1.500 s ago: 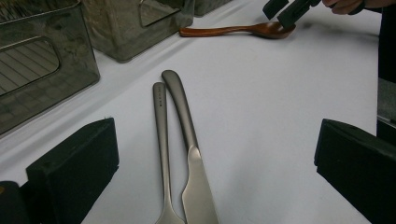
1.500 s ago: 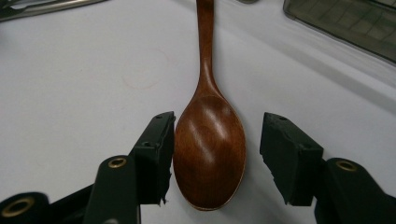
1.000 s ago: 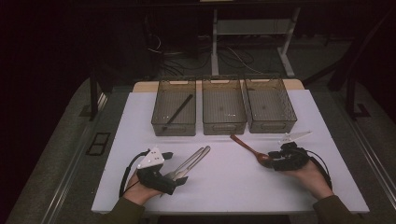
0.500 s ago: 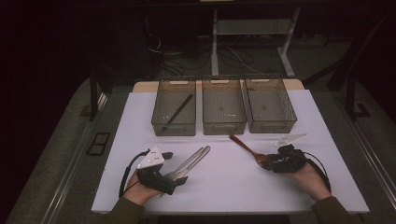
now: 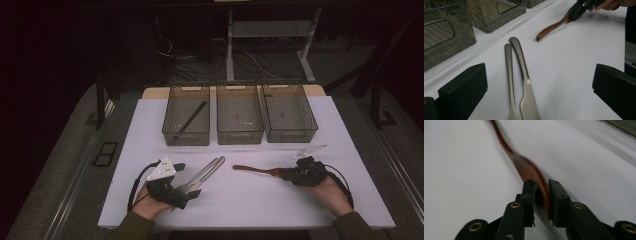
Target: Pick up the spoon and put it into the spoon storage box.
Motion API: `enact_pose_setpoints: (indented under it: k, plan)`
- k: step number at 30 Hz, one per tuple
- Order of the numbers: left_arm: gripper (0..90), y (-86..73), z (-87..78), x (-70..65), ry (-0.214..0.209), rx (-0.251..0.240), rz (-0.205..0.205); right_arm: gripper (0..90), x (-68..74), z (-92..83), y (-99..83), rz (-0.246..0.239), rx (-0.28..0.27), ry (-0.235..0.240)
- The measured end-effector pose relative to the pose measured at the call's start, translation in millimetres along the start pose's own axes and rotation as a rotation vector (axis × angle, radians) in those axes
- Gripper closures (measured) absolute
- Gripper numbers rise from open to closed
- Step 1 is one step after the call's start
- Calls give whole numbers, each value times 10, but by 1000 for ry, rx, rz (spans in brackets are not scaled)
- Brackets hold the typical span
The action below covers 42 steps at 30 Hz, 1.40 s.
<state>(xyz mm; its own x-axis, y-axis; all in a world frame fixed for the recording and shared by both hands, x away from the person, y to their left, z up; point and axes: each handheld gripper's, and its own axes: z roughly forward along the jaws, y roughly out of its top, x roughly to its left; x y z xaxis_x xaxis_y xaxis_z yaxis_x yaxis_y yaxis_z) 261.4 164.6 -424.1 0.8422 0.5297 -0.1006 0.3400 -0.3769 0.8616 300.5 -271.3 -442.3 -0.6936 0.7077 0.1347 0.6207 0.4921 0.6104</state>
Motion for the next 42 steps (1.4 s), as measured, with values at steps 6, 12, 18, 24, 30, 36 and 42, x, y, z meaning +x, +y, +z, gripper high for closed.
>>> enact_pose_setpoints:
  k: [6,12,18,24,30,36,42]
  plan:
    - [0,-6,1,17,-4,2,1,788,-5,1,-7,8,-5,12]
    - [0,-7,3,15,-5,5,3,803,-3,-4,-7,13,-1,14]
    - [0,-7,7,5,-7,5,2,806,2,-16,-10,5,2,2]
    - [0,-9,9,7,-9,6,4,807,-7,-60,-10,19,-22,-1]
    - [0,-10,11,10,-12,9,8,807,-29,-130,-13,29,-59,5]
    - [0,-14,17,5,-16,7,5,808,-52,-216,-12,37,-96,0]
    - [0,-10,12,7,-18,9,10,808,-74,-309,-3,54,-131,-7]
